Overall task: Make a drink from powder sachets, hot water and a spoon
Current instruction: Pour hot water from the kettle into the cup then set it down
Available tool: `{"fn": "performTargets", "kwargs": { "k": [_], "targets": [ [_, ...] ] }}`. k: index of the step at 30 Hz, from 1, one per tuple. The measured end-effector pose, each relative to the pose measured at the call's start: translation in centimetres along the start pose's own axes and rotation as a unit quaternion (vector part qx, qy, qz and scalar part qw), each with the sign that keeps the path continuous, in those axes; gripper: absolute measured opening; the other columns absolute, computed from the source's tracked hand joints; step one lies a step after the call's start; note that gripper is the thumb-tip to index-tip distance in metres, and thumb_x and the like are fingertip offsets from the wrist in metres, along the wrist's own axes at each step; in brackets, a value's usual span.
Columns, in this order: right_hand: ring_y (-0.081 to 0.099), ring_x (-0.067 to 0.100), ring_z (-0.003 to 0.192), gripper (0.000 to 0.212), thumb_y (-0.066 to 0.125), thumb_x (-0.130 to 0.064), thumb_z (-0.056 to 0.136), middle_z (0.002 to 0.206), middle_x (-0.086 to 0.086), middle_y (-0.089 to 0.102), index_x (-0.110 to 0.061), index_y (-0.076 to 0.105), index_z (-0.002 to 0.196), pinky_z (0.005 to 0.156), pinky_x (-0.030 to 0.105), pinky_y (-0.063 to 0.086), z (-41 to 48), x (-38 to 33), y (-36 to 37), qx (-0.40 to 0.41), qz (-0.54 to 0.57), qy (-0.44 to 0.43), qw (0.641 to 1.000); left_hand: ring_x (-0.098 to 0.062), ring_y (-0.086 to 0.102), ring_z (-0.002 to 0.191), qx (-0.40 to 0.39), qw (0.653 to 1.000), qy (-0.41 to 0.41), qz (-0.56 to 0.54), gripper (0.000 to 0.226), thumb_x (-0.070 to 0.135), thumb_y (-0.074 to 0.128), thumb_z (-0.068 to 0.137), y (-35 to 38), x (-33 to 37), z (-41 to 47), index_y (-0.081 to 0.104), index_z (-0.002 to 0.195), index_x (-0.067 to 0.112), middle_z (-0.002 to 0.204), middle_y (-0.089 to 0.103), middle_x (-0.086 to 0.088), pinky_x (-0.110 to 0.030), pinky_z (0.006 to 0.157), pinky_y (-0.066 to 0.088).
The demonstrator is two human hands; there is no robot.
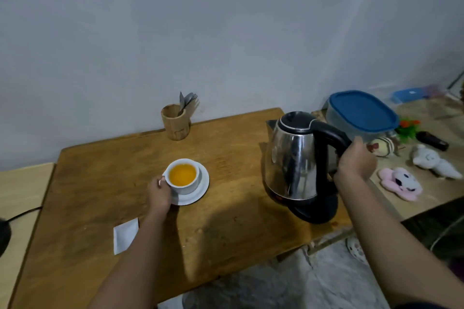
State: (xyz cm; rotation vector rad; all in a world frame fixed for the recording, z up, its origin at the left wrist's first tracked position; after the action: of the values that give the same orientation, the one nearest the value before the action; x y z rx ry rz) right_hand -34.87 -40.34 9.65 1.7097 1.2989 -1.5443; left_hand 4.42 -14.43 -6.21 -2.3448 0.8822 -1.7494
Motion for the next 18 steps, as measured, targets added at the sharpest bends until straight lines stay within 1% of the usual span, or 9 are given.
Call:
{"fn": "performTargets", "kwargs": {
  "k": [2, 4, 6, 7, 9, 12, 14, 18],
  "targets": [
    [0.054, 0.023, 0.074, 0.029, 0.048, -0.034, 0.079, 0.082, 0.006, 0.059, -0.008, 0.061, 0.082, 0.065, 0.034, 0.039, 0.7, 1.0, -1.3, 0.018, 0.026, 0.023, 0.999, -0.036, 0.051, 0.116, 0.012, 1.0, 0.0, -0.008, 0.032, 0.017, 0.035, 0.098, 0.0, 0.0, -0.1, 0.053, 0.12, 0.002, 0.127, 0.055, -0.021, -0.042, 0.096, 0.042],
    [0.053, 0.022, 0.074, 0.028, 0.048, -0.035, 0.08, 0.083, 0.006, 0.059, -0.01, 0.055, 0.069, 0.066, 0.033, 0.039, 1.3, 1.9, -2.5, 0.036, 0.051, 0.041, 0.997, -0.037, 0.051, 0.116, 0.021, 1.0, 0.001, -0.012, 0.032, 0.018, 0.035, 0.098, 0.0, -0.2, -0.1, 0.053, 0.12, 0.002, 0.127, 0.055, -0.022, -0.044, 0.097, 0.041],
    [0.056, 0.023, 0.075, 0.027, 0.049, -0.034, 0.078, 0.085, 0.007, 0.06, -0.017, 0.048, 0.058, 0.067, 0.034, 0.042, 2.0, 2.4, -3.5, 0.048, 0.08, 0.044, 0.995, -0.036, 0.051, 0.116, 0.026, 1.0, -0.001, -0.016, 0.032, 0.02, 0.035, 0.098, 0.2, -0.3, -0.1, 0.052, 0.12, 0.004, 0.127, 0.055, -0.021, -0.044, 0.097, 0.042],
    [0.057, 0.023, 0.076, 0.025, 0.049, -0.034, 0.077, 0.086, 0.007, 0.061, -0.019, 0.047, 0.057, 0.068, 0.035, 0.044, 2.3, 2.7, -3.9, 0.052, 0.092, 0.047, 0.993, -0.035, 0.051, 0.116, 0.027, 0.999, -0.003, -0.018, 0.032, 0.02, 0.035, 0.098, 0.3, -0.3, -0.2, 0.052, 0.12, 0.004, 0.128, 0.054, -0.021, -0.044, 0.097, 0.042],
    [0.059, 0.023, 0.077, 0.023, 0.048, -0.037, 0.072, 0.085, 0.006, 0.063, -0.018, 0.051, 0.06, 0.069, 0.037, 0.047, 3.2, 3.4, -4.7, 0.06, 0.109, 0.055, 0.991, -0.035, 0.051, 0.117, 0.029, 0.999, -0.007, -0.02, 0.033, 0.021, 0.034, 0.098, 0.5, -0.3, -0.4, 0.051, 0.121, 0.005, 0.128, 0.054, -0.02, -0.044, 0.097, 0.042],
    [0.058, 0.02, 0.073, 0.017, 0.049, -0.036, 0.066, 0.073, 0.001, 0.059, -0.021, 0.051, 0.06, 0.063, 0.034, 0.044, 4.7, 4.4, -5.6, 0.076, 0.149, 0.065, 0.984, -0.035, 0.051, 0.117, 0.034, 0.999, -0.012, -0.022, 0.034, 0.022, 0.033, 0.098, 0.5, -0.3, -0.5, 0.051, 0.121, 0.005, 0.129, 0.053, -0.02, -0.044, 0.096, 0.042],
    [0.056, 0.019, 0.072, 0.013, 0.05, -0.031, 0.07, 0.066, -0.004, 0.055, -0.023, 0.048, 0.059, 0.064, 0.032, 0.043, 5.2, 4.5, -6.0, 0.076, 0.165, 0.058, 0.982, -0.034, 0.05, 0.118, 0.037, 0.999, -0.017, -0.023, 0.034, 0.023, 0.033, 0.098, 0.5, -0.3, -0.6, 0.05, 0.122, 0.006, 0.131, 0.052, -0.019, -0.045, 0.097, 0.042],
    [0.051, 0.015, 0.065, 0.021, 0.05, -0.022, 0.08, 0.064, -0.006, 0.047, -0.023, 0.042, 0.06, 0.065, 0.031, 0.04, 5.4, 4.3, -6.7, 0.081, 0.169, 0.038, 0.982, -0.034, 0.05, 0.12, 0.04, 0.999, -0.023, -0.028, 0.034, 0.023, 0.032, 0.098, 0.6, -0.5, -0.7, 0.05, 0.123, 0.008, 0.132, 0.052, -0.018, -0.044, 0.097, 0.042]
  ]
}}
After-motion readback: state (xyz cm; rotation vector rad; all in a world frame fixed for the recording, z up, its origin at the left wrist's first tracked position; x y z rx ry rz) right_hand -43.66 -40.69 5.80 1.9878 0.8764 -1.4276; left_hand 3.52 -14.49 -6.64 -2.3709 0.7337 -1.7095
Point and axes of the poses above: each hand's wrist, its own z-axis towards the middle knuckle, its own y-axis out of the palm, x = y × z, the point moved 8 cm from there along z, towards the middle knuckle
